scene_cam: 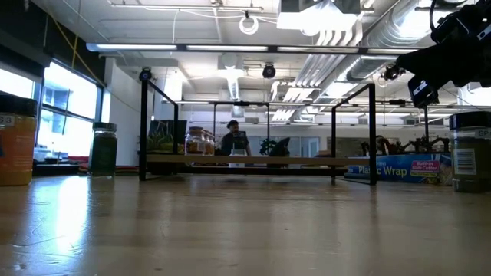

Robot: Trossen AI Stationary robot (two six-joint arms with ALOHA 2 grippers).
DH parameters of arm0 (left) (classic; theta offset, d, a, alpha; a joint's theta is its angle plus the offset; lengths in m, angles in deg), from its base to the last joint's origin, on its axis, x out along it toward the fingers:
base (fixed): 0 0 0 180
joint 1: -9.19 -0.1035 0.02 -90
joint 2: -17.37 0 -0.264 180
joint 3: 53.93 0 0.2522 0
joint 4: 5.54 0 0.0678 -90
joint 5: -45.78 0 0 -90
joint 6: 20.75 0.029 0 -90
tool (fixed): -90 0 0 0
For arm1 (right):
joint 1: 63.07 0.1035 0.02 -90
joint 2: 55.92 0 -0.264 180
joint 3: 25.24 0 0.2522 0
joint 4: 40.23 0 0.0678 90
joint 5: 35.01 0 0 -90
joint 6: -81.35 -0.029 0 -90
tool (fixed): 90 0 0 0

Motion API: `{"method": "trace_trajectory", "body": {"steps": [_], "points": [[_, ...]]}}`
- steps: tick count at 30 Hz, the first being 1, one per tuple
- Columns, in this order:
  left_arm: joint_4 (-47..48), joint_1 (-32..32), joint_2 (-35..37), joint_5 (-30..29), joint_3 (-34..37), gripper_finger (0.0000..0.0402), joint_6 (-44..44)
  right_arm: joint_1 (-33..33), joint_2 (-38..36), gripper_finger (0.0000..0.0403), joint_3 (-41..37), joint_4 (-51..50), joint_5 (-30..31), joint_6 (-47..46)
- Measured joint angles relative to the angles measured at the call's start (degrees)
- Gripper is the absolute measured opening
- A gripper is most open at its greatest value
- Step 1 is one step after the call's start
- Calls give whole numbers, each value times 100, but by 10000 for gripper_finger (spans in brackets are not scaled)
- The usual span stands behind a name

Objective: Shelf spices
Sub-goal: Put the brown seasoning bottle aligned with the other brown seasoning bottles on the shelf

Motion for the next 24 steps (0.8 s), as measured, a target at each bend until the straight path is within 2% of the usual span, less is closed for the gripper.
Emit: {"method": "trace_trajectory", "body": {"steps": [24], "points": [[-149,133,-129,-122,-17,284,147,0,-2,0,0,0,-2,14]]}}
